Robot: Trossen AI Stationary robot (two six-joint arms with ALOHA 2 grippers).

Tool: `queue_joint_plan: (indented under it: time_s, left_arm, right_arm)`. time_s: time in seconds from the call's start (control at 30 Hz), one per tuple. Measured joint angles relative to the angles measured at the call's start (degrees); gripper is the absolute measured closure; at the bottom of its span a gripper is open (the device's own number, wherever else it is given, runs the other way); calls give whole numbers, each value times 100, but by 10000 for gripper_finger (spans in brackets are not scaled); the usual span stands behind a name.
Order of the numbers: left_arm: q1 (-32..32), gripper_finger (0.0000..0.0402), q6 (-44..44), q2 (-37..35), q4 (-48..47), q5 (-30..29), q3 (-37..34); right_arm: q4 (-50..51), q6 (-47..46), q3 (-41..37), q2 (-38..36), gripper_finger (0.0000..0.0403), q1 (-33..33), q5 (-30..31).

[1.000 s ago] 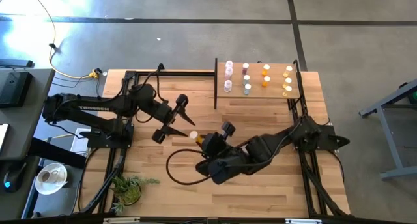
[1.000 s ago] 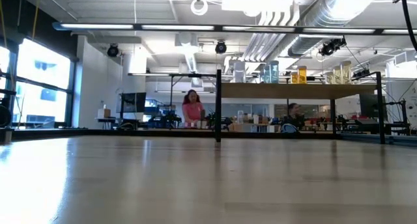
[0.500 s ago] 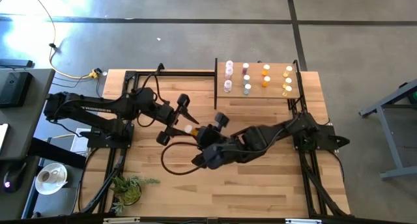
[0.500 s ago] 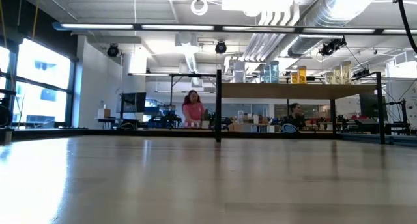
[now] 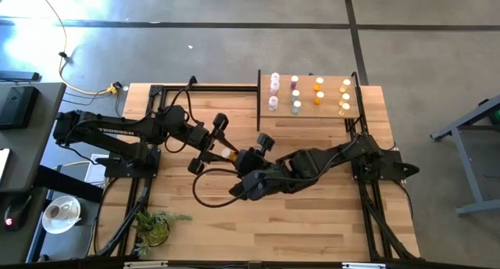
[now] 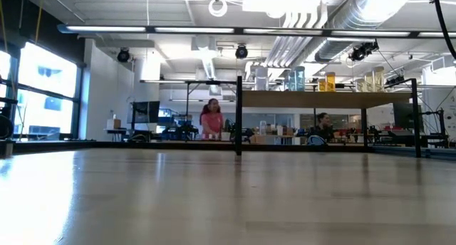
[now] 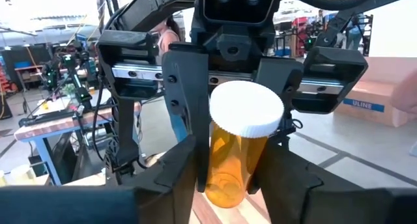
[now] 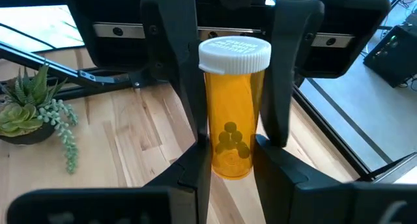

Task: Pick and place medicine bottles onto shelf by color
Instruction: Put the orange pill bottle on the shelf aligned with the other orange pill bottles

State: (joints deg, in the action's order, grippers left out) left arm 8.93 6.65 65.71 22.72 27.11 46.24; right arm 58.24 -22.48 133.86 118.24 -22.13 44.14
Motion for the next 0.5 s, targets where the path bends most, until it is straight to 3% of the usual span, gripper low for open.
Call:
queue_joint_plan:
  time_s: [0.33, 0.5]
  left_arm:
    - [0, 304, 15, -2, -23, -12, 0]
    - [7, 304, -6, 13, -77, -99, 0]
  right_arm:
    - [16, 14, 0, 0, 317, 15, 15]
    - [173, -72, -2, 10, 276, 72, -36]
